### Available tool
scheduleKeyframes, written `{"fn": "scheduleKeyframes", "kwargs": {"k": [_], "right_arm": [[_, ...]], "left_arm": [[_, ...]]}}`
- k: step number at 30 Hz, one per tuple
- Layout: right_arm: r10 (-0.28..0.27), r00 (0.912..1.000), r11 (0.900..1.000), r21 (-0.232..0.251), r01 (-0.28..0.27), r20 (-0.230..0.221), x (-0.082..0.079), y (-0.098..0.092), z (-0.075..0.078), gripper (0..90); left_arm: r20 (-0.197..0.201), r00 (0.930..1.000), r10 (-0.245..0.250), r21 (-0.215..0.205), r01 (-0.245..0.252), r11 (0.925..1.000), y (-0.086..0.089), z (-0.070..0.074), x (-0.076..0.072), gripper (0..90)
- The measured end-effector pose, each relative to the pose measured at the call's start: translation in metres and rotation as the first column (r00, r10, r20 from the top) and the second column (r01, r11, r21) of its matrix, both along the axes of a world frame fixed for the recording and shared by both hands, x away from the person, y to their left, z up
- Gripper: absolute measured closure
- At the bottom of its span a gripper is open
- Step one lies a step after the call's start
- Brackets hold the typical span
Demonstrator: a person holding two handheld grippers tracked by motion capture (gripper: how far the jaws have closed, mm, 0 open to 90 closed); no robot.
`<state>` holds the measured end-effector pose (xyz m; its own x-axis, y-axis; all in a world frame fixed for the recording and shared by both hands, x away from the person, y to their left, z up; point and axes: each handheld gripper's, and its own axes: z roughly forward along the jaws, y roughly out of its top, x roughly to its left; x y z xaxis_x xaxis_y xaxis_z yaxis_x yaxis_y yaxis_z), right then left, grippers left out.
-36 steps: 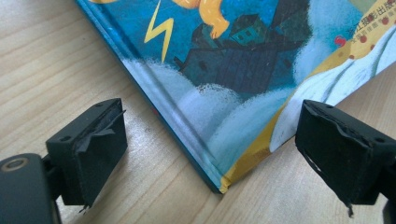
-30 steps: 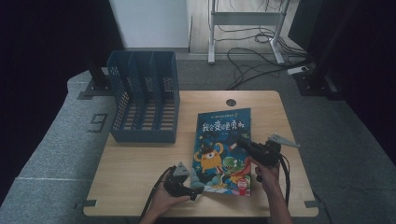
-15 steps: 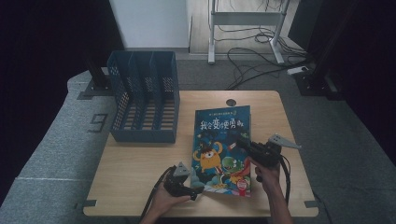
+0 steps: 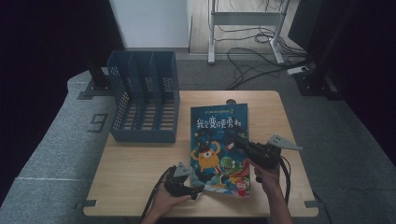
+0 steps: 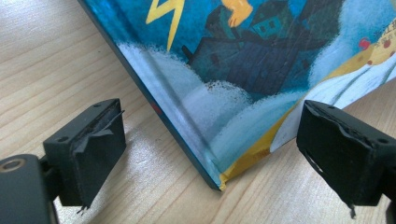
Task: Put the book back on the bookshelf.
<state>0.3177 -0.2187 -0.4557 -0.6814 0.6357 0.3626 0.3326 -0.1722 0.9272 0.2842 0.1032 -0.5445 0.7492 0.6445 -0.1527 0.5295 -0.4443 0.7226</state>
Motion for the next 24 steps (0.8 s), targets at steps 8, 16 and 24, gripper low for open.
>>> {"fn": "scheduleKeyframes", "kwargs": {"k": [8,16,24], "right_arm": [[0.022,0.9994,1.000,0.010,-0.023,0.026,-0.0027,0.0015,0.0022,79.7],[0.025,0.9991,1.000,0.008,-0.026,0.033,-0.0031,0.0025,0.0030,79.6],[0.018,0.9997,1.000,0.008,-0.018,0.019,-0.0001,0.0001,0.0002,79.1]], "left_arm": [[0.017,0.9995,0.028,-0.006,-0.028,0.9996,0.0014,0.0010,0.0006,8.3],[0.002,0.9995,0.032,-0.018,-0.032,0.9993,0.0033,0.0022,0.0011,11.4],[0.006,1.0000,0.005,0.012,-0.005,0.9999,-0.0014,0.0025,-0.0027,11.7]]}}
